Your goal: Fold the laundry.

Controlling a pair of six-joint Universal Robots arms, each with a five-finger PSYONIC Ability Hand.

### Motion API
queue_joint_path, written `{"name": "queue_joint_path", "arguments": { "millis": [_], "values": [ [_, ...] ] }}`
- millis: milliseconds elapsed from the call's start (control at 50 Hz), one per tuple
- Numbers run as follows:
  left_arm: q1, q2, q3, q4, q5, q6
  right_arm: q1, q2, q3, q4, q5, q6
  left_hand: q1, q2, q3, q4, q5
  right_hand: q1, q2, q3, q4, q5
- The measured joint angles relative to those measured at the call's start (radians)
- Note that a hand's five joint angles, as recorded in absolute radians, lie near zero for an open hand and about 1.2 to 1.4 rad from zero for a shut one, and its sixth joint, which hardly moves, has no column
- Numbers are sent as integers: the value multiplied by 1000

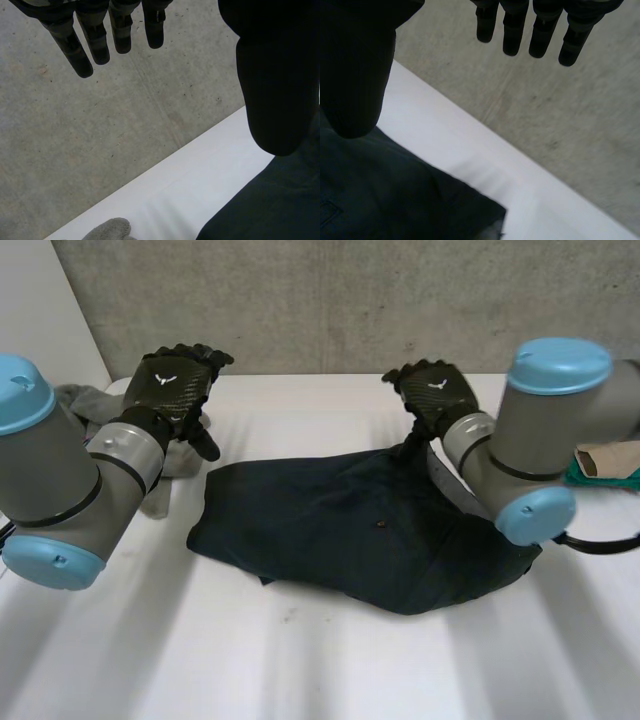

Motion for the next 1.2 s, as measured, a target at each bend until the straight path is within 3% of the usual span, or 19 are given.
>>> {"name": "queue_joint_path", "arguments": {
  "millis": [100, 200, 340, 480, 800, 860, 940, 1060, 1200],
  "values": [
    [14, -13, 24, -16, 9, -23, 5, 286, -356, 131, -15, 54, 0, 0, 0, 0, 0, 159, 136, 143, 145, 144],
    [21, -24, 30, -17, 10, -25, 1, 485, -615, 202, -4, 58, 0, 0, 0, 0, 0, 279, 267, 266, 272, 262],
    [29, -40, 37, -16, 10, -21, -6, 571, -706, 208, -4, 53, 0, 0, 0, 0, 0, 418, 407, 407, 410, 392],
    [44, -54, 53, -20, 12, -23, -2, 545, -663, 173, -37, 53, 0, 0, 0, 0, 0, 581, 572, 574, 579, 550],
    [52, -66, 68, -52, 24, -24, -16, 538, -621, 188, -74, 62, 0, 0, 0, 0, 0, 574, 563, 565, 564, 554],
    [48, -76, 73, -52, 28, -23, -20, 536, -623, 189, -75, 61, 0, 0, 0, 0, 0, 790, 789, 781, 790, 773],
    [45, -94, 84, -53, 32, -21, -22, 523, -625, 189, -78, 56, 0, 0, 0, 0, 0, 871, 902, 890, 917, 875],
    [43, -157, 139, -77, 48, -14, -9, 421, -577, 195, -93, -12, 0, 0, 0, 0, 0, 871, 902, 893, 921, 875],
    [42, -286, 270, -183, 82, 1, 13, 158, -339, 203, -151, -175, 0, 0, 0, 0, 0, 871, 902, 910, 921, 875]
  ]
}}
